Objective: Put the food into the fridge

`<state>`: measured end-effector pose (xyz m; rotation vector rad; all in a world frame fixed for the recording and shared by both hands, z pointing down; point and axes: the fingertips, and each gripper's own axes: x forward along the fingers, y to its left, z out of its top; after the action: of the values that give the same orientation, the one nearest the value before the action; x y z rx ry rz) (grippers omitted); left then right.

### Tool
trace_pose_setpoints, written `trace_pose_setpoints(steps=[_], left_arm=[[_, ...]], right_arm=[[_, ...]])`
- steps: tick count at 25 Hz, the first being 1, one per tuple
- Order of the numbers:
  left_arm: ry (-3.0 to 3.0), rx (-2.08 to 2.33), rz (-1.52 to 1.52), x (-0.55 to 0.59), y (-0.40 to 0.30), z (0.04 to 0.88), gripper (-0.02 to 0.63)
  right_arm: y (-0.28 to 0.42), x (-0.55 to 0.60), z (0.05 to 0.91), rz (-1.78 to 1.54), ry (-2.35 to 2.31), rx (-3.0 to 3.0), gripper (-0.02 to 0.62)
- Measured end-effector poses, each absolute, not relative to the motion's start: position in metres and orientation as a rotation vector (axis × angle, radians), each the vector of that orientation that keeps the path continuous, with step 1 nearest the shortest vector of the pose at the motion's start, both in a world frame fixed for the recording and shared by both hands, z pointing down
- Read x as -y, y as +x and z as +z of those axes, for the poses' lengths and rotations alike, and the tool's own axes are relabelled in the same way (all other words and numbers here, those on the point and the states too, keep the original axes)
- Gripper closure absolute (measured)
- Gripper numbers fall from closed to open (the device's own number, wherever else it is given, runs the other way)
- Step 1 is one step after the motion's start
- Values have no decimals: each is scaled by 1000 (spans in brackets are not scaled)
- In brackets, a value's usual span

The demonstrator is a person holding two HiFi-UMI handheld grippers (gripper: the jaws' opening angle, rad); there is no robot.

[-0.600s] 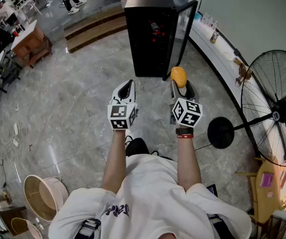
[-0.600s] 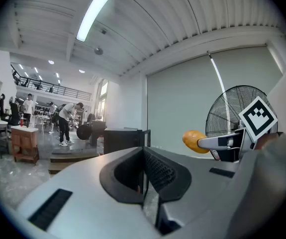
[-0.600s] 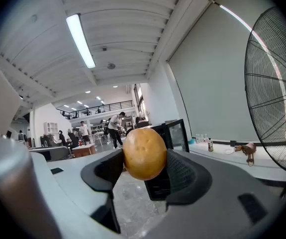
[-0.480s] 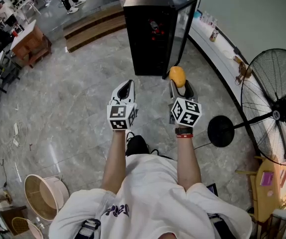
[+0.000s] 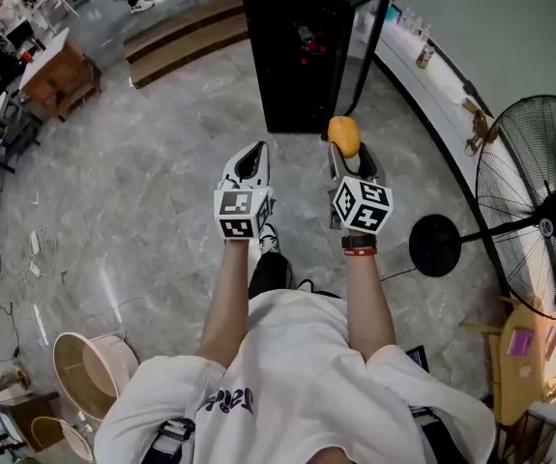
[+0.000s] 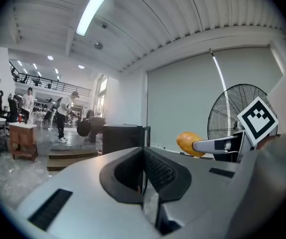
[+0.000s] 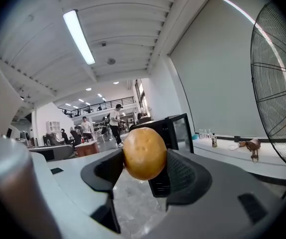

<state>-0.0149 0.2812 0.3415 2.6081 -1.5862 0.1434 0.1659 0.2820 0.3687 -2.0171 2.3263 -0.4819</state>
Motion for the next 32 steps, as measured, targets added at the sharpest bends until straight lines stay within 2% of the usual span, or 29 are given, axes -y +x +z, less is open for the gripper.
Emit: trace_pose_setpoints(steps=[32], left_arm=[[2617,1470,91,-7,-32,336,589]], right_arm=[[127,-13,355,-519,-2037,-2326,305]])
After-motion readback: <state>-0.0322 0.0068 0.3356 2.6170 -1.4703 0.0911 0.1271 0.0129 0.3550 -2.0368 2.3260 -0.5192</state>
